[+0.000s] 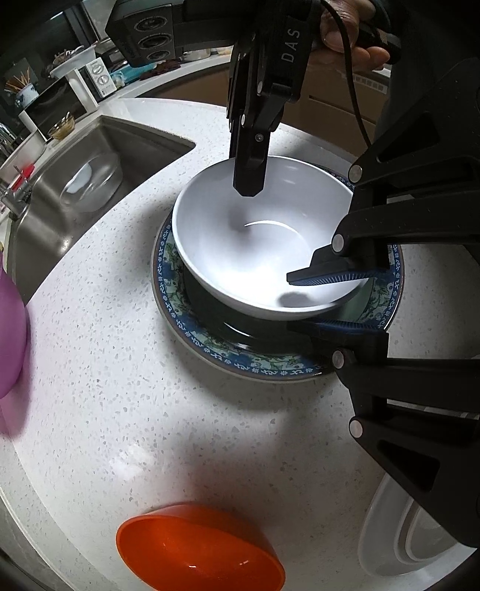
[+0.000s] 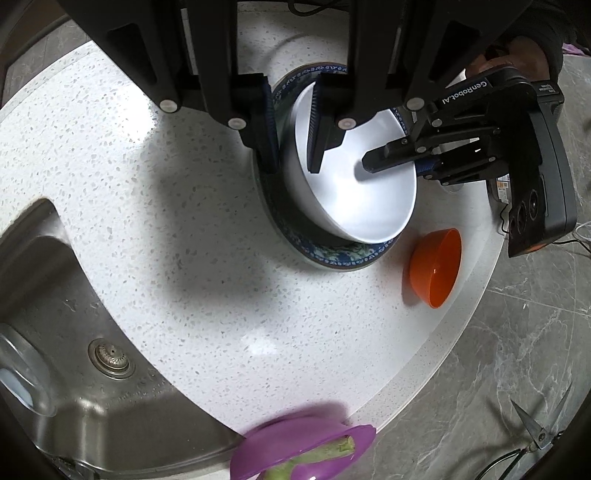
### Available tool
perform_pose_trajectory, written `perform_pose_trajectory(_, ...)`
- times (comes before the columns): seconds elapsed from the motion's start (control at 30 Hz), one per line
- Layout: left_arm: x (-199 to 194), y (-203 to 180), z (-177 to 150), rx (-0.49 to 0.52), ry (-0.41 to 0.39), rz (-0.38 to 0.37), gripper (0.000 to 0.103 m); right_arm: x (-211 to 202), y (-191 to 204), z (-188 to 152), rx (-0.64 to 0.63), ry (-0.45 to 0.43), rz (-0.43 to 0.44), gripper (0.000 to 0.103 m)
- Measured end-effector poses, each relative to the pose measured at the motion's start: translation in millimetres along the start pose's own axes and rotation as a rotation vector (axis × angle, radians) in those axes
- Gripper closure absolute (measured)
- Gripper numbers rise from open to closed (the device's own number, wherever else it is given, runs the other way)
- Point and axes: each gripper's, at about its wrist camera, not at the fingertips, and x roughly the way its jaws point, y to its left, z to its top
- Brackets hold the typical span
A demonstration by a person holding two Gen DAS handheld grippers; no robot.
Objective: Organize plates and bowls
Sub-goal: 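Open both tools and move them to the orange bowl, then close both tools on the orange bowl rim and lift it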
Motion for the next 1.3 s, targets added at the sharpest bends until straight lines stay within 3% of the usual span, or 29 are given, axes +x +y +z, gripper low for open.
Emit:
perform_pose_trajectory(0.1, -4.6, 1.3, -2.8, -0.001, -0.013, -0.002, 0.084, 0.5, 1.4, -1.6, -0.004, 0.001, -0.002, 0.085)
perform_pose_trajectory(0.2, -10.6, 1.4, -3.6, -0.011, -0.038, -0.018, 0.073, 1.0, 2.1, -2.3, -0.002, 0.0, 0.008, 0.084)
perform_pose_trajectory(0.27, -15.7, 0.2, -3.5, -0.006, -0.06, -0.029, 0.049, 1.4, 4.3, -2.9, -0.006, -0.001, 0.016, 0.081)
perform_pose_trajectory(0.33, -20.9, -0.9, -3.7, -0.002, -0.077, -0.031, 0.04, 1.6, 7.3, -3.6, -0.013, -0.001, 0.027, 0.072)
perform_pose_trajectory(0.57, -39.0, 2.4, -10.8, -0.025, -0.113, -0.024, 0.04, -3.7, 12.8, -4.3, -0.019, -0.004, 0.032, 0.065)
perform_pose_trajectory(0.7, -73.5, 23.7, -25.6, -0.088, -0.2, -0.068, 0.033, -29.6, 16.4, -1.6, -0.015, -0.062, 0.076, 0.052)
perform_pose_trajectory(0.77, -91.1, 43.7, -31.6, -0.126, -0.233, -0.081, 0.032, -47.4, 21.2, 2.8, -0.034, -0.131, 0.118, 0.037)
perform_pose_trajectory(0.83, -107.5, 70.4, -36.5, -0.182, -0.26, -0.108, 0.032, -68.0, 25.5, 10.4, -0.047, -0.226, 0.196, 0.009)
perform_pose_trajectory(0.9, -122.4, 96.5, -39.6, -0.225, -0.286, -0.083, 0.031, -81.9, 28.6, 23.1, -0.053, -0.292, 0.269, 0.001)
perform_pose_trajectory(1.1, -161.1, 163.2, -41.9, -0.306, -0.374, -0.024, 0.029, -62.2, 53.7, 64.7, -0.063, -0.247, 0.38, 0.0)
perform_pose_trajectory(1.23, -164.8, 197.4, -33.1, -0.338, -0.375, -0.073, 0.028, -29.5, 81.8, 83.3, -0.093, -0.17, 0.421, 0.0)
perform_pose_trajectory(1.3, -157.2, 214.1, -24.2, -0.368, -0.336, -0.1, 0.028, -11.8, 96.0, 90.8, -0.09, -0.122, 0.442, 0.0)
